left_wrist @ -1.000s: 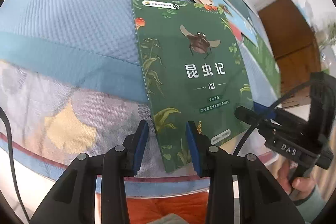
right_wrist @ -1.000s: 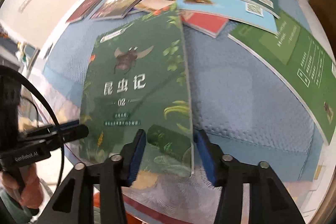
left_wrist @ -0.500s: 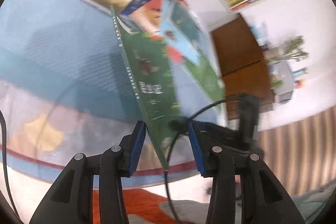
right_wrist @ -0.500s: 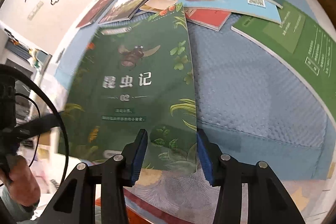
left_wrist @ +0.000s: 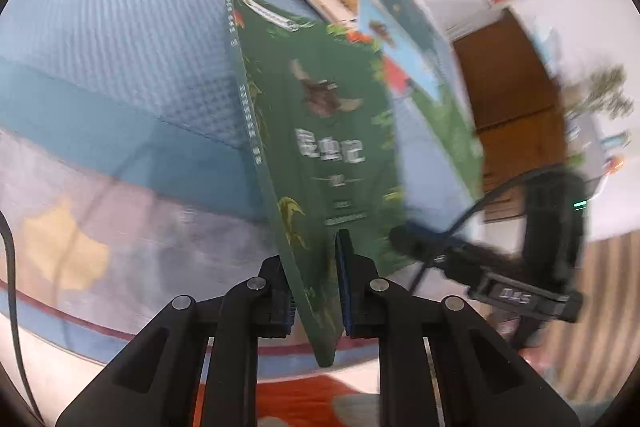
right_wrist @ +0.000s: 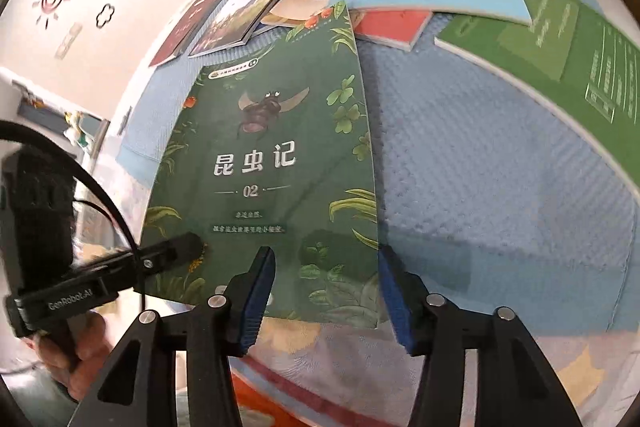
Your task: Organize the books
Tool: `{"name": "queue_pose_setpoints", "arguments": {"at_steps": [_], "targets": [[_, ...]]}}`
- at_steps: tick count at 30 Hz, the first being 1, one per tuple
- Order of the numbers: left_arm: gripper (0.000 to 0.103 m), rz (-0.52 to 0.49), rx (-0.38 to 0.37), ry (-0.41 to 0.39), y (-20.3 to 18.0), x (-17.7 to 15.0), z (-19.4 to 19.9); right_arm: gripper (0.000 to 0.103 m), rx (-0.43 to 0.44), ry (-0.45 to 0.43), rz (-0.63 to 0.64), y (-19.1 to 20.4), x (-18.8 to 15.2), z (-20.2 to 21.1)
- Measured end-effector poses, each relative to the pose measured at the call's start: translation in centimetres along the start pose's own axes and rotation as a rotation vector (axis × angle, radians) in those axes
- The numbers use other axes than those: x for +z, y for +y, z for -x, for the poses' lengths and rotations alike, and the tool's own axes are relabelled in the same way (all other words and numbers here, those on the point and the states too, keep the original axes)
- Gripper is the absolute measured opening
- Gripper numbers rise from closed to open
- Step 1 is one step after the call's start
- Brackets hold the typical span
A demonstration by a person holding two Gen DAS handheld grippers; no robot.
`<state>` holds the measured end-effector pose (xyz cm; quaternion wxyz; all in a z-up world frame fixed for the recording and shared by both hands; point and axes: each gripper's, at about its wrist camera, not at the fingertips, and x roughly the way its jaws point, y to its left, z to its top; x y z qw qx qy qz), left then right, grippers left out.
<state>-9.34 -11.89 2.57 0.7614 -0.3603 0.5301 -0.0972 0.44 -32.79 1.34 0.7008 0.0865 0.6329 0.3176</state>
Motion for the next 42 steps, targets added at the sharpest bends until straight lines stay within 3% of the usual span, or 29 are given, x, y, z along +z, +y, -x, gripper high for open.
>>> {"name": "queue_pose_setpoints", "arguments": {"at_steps": [4, 7, 9, 12, 14, 16, 19, 21, 23, 26, 28, 31, 38, 42], "targets": [[0.013, 0.054, -0.201, -0.014, -0.6, 1.6, 2.2, 0.059, 0.226, 0.004, -0.17, -2.6, 0.4, 1.1], [0.014, 0.059, -0.252, -0.008, -1.1, 2.5, 2.8, 0.065, 0.362, -0.012, -0.293, -4.9, 0.1, 1.5], [0.014, 0.084, -0.281, 0.001, -1.0, 2.6, 2.6, 0.076, 0.406, -0.015, -0.343, -6.0, -0.1, 1.1], [0.014, 0.135, -0.334, 0.019, -0.3, 2.6, 2.5, 0.076, 0.5, 0.015, -0.401, -6.9, -0.3, -0.5], [0.014, 0.134, -0.331, 0.024, -0.2, 2.4, 2.3, 0.075, 0.533, 0.01, -0.421, -6.7, -0.3, -1.3], [0.014, 0.13, -0.31, 0.029, -0.2, 2.5, 2.1, 0.058, 0.545, -0.013, -0.395, -6.1, -0.2, -1.1], [0.013, 0.12, -0.265, 0.022, 0.0, 2.5, 2.2, 0.044, 0.465, -0.044, -0.328, -4.7, -0.3, 0.0], [0.013, 0.059, -0.16, 0.017, -0.5, 2.4, 2.3, 0.034, 0.397, -0.065, -0.251, -3.4, -0.4, 0.9], [0.014, -0.017, -0.069, 0.015, -1.3, 2.1, 2.3, 0.032, 0.312, -0.086, -0.165, -2.0, -0.5, 1.8], [0.014, -0.133, 0.02, 0.006, -3.0, 1.3, 2.3, 0.031, 0.105, -0.13, 0.023, 1.7, -0.7, 3.2], [0.015, -0.236, 0.09, -0.001, -4.4, 0.9, 2.6, 0.031, 0.032, -0.164, 0.106, 3.5, -1.1, 3.8], [0.017, -0.285, 0.118, -0.04, -5.0, 1.0, 3.9, 0.031, -0.05, -0.207, 0.244, 6.5, -1.7, 4.6], [0.017, -0.291, 0.114, -0.122, -4.2, 1.9, 8.9, 0.031, -0.012, -0.245, 0.363, 10.9, -2.4, 6.1], [0.017, -0.285, 0.11, -0.177, -3.1, 4.0, 11.9, 0.031, 0.002, -0.266, 0.409, 14.5, -0.7, 5.3]]}}
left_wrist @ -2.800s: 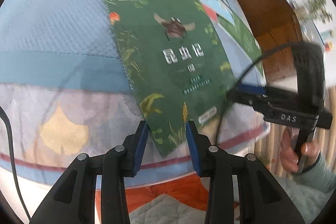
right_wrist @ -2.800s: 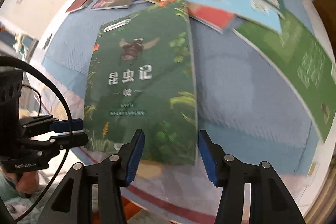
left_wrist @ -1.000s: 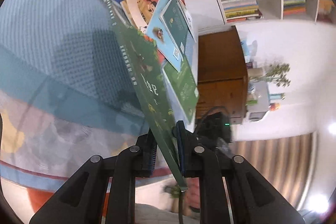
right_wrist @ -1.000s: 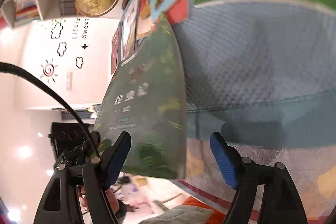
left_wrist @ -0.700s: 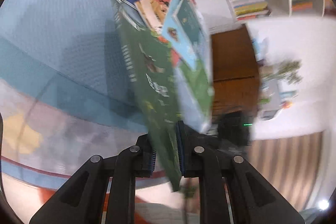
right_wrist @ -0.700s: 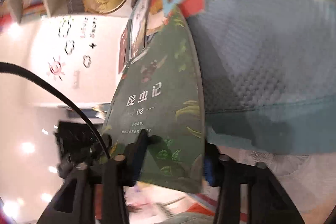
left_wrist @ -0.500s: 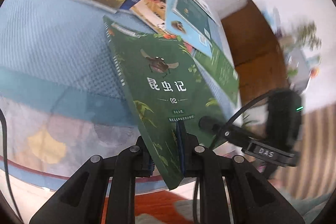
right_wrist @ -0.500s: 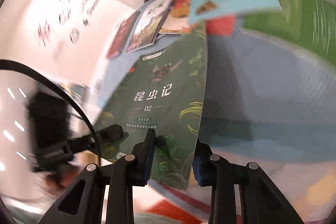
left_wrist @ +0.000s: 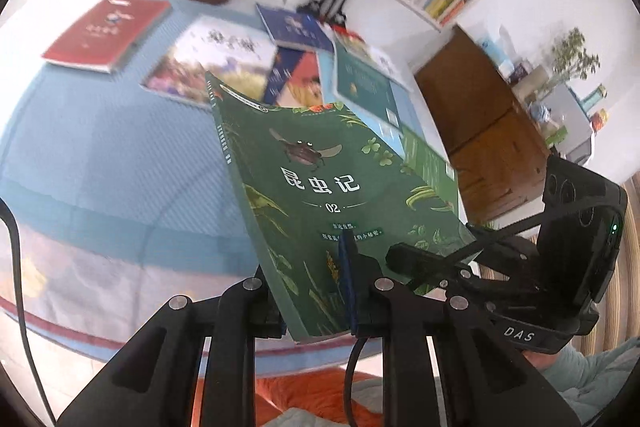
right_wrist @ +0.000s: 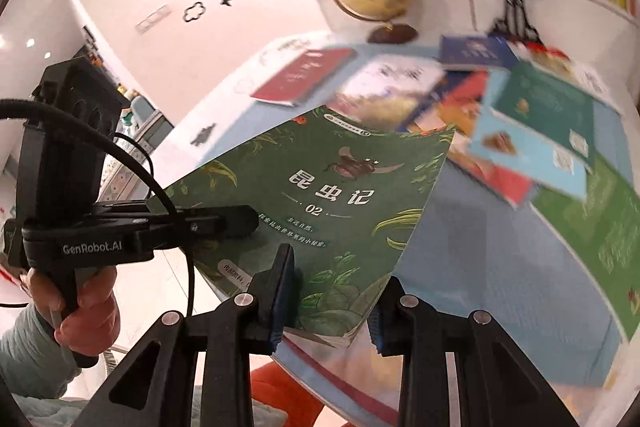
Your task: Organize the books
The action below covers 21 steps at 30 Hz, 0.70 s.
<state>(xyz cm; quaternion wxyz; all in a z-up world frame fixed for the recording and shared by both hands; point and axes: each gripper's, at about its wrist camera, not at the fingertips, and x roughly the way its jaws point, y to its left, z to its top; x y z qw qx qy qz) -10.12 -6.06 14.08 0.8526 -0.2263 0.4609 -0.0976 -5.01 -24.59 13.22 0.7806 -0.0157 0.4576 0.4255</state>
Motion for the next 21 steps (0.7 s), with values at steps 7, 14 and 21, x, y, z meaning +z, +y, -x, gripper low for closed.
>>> {"name": "queue_pose_setpoints", "arguments": {"at_steps": [7, 14, 21], "targets": [[0.017, 0.001, 0.035, -0.052, 6.0, 5.2, 2.7, 0.033, 0.025, -0.022, 0.007, 3.8, 6.8, -4.7], [0.017, 0.029, 0.057, -0.074, 14.8, 11.0, 3.1, 0.033, 0.013, -0.005, 0.033, 7.5, 14.7, -13.0], [0.018, 0.03, 0.062, -0.034, 22.7, 17.0, 0.6, 0.033, -0.073, 0.029, 0.006, 9.6, 21.4, -21.4]]}}
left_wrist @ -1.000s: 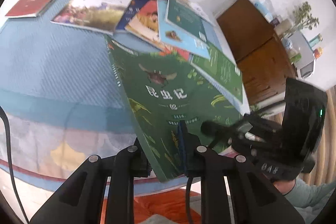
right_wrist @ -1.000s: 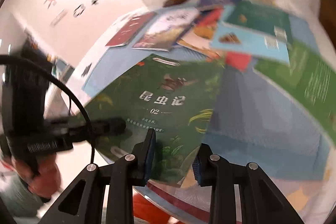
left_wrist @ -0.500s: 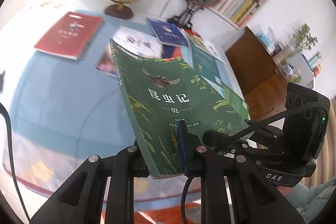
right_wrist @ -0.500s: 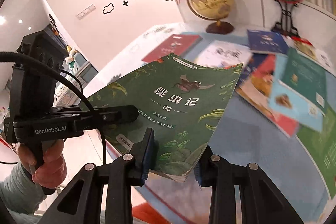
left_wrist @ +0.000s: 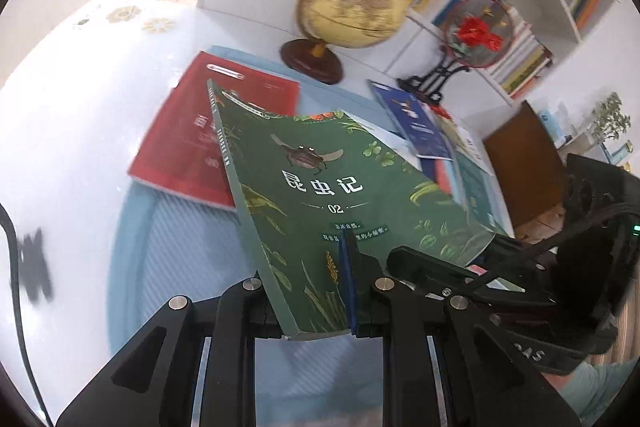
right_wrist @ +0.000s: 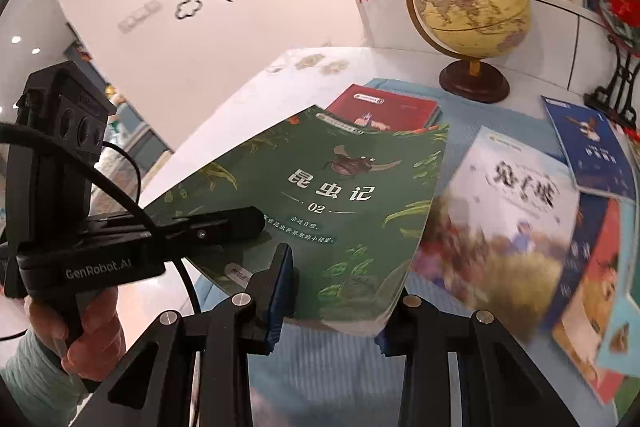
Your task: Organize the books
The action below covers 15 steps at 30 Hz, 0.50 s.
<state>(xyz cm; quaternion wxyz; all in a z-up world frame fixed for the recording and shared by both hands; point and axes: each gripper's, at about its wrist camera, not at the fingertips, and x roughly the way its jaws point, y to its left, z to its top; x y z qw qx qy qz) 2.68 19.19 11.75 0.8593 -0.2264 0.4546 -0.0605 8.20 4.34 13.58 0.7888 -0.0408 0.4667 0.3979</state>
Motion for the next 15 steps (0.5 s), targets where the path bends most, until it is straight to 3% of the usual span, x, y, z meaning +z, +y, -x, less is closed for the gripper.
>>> {"name": "queue_pose_setpoints", "arguments": {"at_steps": [3, 9, 15], "targets": [[0.018, -0.008, -0.014, 0.029, 2.1, 2.1, -1.6, 0.033, -0.037, 0.007, -0.025, 0.2, 1.9, -2.6], [0.02, -0.018, -0.035, 0.085, 4.9, 5.0, -4.4, 0.033, -0.032, 0.043, -0.165, -1.8, 4.1, -6.8], [0.032, -0.008, -0.014, 0.131, 8.0, 6.8, -6.6, 0.033, -0.034, 0.057, -0.22, -2.3, 5.2, -9.5]]}}
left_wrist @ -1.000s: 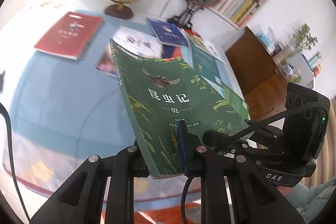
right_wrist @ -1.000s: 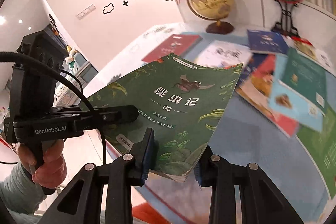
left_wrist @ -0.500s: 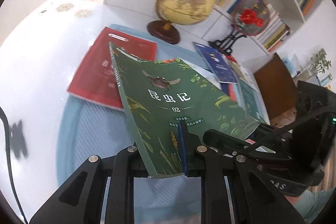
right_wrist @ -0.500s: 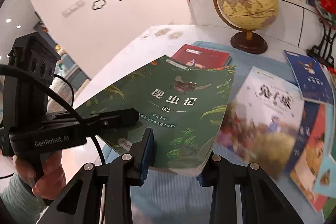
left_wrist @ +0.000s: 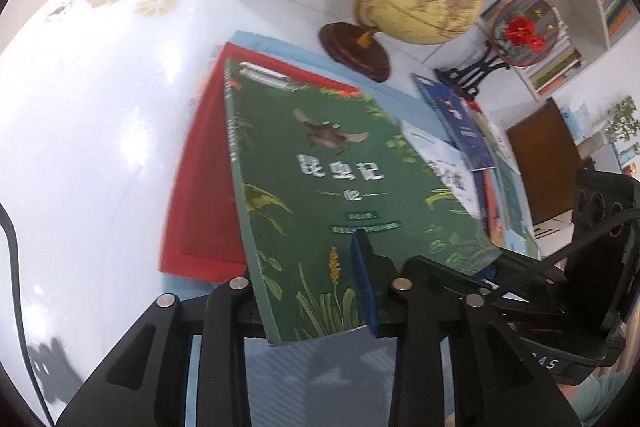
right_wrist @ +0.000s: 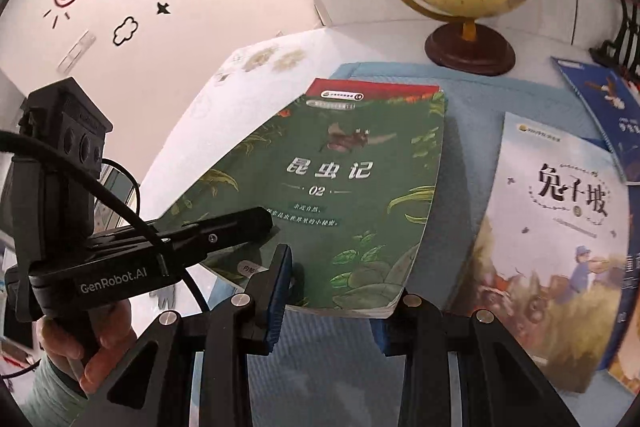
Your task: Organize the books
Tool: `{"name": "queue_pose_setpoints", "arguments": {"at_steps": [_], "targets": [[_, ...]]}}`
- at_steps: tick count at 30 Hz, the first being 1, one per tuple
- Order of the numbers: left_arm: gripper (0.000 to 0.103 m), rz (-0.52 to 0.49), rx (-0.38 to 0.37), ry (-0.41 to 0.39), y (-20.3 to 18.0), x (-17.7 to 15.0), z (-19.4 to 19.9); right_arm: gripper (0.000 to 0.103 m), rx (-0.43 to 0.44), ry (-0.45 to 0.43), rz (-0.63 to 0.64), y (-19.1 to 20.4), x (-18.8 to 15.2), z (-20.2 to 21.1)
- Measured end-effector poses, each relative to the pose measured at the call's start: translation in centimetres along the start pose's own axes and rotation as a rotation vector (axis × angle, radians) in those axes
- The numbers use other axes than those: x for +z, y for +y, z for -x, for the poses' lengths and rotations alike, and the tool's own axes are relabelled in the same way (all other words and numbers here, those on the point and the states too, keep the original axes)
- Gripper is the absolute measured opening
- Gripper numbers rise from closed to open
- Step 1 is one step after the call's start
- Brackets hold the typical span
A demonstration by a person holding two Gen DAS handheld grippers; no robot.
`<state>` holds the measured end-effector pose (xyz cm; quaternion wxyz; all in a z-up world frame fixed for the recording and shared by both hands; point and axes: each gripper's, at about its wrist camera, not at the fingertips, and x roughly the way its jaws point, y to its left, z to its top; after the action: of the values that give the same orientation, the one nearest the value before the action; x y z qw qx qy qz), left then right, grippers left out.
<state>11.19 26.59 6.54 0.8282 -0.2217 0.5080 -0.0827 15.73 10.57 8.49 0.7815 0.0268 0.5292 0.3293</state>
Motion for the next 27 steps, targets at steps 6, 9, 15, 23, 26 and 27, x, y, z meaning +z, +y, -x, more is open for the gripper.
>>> {"name": "queue_pose_setpoints", "arguments": {"at_steps": [6, 9, 15, 23, 26, 27], "targets": [[0.032, 0.024, 0.061, 0.055, 3.0, 0.5, -1.5, 0.034, -0.02, 0.022, -0.017, 0.0, -0.1, -2.1], [0.032, 0.028, 0.08, 0.058, 3.8, 0.4, -1.9, 0.034, -0.023, 0.046, -0.015, 0.0, -0.2, -3.2], [0.032, 0.048, 0.1, 0.018, 4.8, 0.9, -1.2, 0.034, -0.02, 0.068, 0.001, 0.7, 0.1, -4.4], [0.032, 0.168, 0.102, -0.041, 7.7, 1.7, -1.0, 0.034, -0.018, 0.111, 0.028, 1.1, -1.0, -6.0], [0.032, 0.19, 0.075, -0.025, 7.8, 1.6, -1.9, 0.035, -0.009, 0.11, 0.017, 0.9, -1.1, -5.9], [0.032, 0.188, 0.078, -0.022, 7.5, 1.5, -2.1, 0.035, -0.012, 0.109, 0.025, 1.0, -1.2, -5.9]]}}
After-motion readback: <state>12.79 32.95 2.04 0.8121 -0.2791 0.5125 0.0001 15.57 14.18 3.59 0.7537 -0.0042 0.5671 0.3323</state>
